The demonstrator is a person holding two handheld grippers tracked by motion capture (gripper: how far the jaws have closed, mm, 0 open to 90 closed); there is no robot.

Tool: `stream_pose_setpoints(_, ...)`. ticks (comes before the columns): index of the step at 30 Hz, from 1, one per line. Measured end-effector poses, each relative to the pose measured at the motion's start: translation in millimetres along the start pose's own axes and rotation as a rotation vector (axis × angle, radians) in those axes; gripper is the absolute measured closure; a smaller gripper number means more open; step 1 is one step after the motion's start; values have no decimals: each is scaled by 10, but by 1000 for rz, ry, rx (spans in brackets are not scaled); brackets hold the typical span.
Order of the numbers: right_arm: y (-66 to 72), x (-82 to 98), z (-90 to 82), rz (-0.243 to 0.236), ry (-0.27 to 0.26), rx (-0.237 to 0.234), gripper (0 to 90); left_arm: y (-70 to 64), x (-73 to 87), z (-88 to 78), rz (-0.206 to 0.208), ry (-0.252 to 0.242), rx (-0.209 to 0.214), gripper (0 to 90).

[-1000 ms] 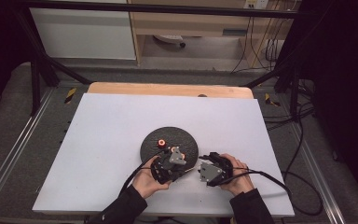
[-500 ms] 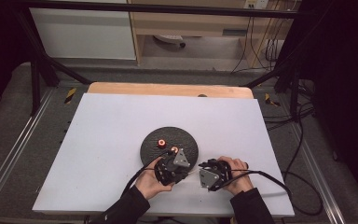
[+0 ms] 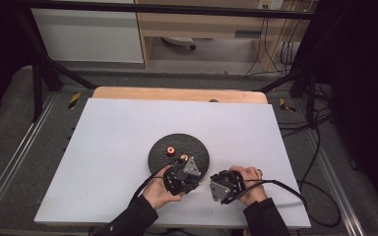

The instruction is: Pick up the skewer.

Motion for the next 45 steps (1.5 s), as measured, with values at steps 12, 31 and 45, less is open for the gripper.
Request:
stream_pose_setpoints(12, -60, -85, -20, -79, 71, 27, 886, 108, 103, -110, -18, 151, 38, 782)
stream_pose_setpoints(31, -68, -161, -48, -138, 107, 41, 864, 21, -8, 42, -24, 204, 17, 884)
stream_pose_setpoints(45, -192, 201, -138, 596, -91, 43, 382, 157, 322, -179, -75, 134, -43, 885)
Point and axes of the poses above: each handheld gripper's, and its own axes: z roughly forward along the jaws, x roughly out of its underside, y roughly to its left, the point moved 3 cm from there along z, roughly forward along the jaws, and after that the axes turned 7 degrees about y, right-handed, at the moved point
